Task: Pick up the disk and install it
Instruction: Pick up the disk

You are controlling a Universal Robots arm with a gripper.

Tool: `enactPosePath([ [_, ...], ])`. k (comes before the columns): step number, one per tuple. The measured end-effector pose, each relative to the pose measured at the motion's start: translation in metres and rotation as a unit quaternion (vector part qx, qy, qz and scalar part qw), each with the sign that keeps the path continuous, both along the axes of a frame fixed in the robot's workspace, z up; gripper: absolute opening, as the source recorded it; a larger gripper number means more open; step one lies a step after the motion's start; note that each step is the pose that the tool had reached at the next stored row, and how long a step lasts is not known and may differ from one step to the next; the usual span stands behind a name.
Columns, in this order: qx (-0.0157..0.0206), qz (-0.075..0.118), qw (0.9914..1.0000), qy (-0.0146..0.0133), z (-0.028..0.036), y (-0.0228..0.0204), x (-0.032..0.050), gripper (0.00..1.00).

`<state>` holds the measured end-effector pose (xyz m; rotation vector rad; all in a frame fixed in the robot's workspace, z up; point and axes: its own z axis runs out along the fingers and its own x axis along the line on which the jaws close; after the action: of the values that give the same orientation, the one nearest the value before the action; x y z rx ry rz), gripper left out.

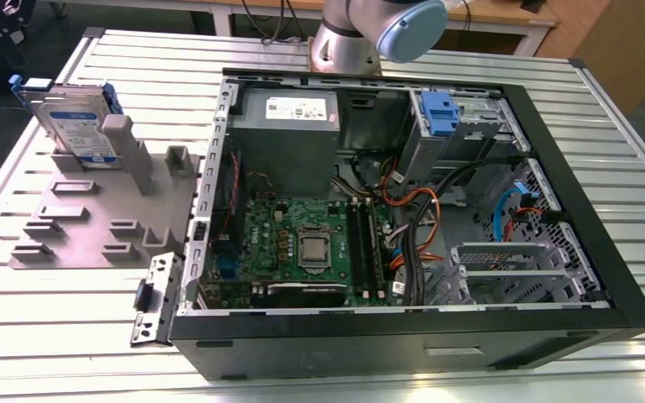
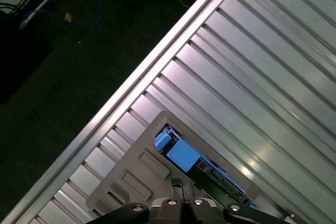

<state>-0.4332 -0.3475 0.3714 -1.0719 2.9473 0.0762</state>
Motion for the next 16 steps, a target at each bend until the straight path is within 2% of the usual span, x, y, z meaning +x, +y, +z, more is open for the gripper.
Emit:
enactPosePath([
  [5,0.0000,0.004,0.99999,0.0000,0.0000,0.0000,0.0000,0.11],
  [9,0.0000,0.029,0.99958,0.0000,0.0000,0.0000,0.0000,0.11],
  [12,0.0000,0.053,0.99861,0.0000,-0.0001,0.0000,0.0000,0.11],
  [16,0.0000,0.086,0.99633,0.0000,-0.0001,0.0000,0.0000,0.11],
])
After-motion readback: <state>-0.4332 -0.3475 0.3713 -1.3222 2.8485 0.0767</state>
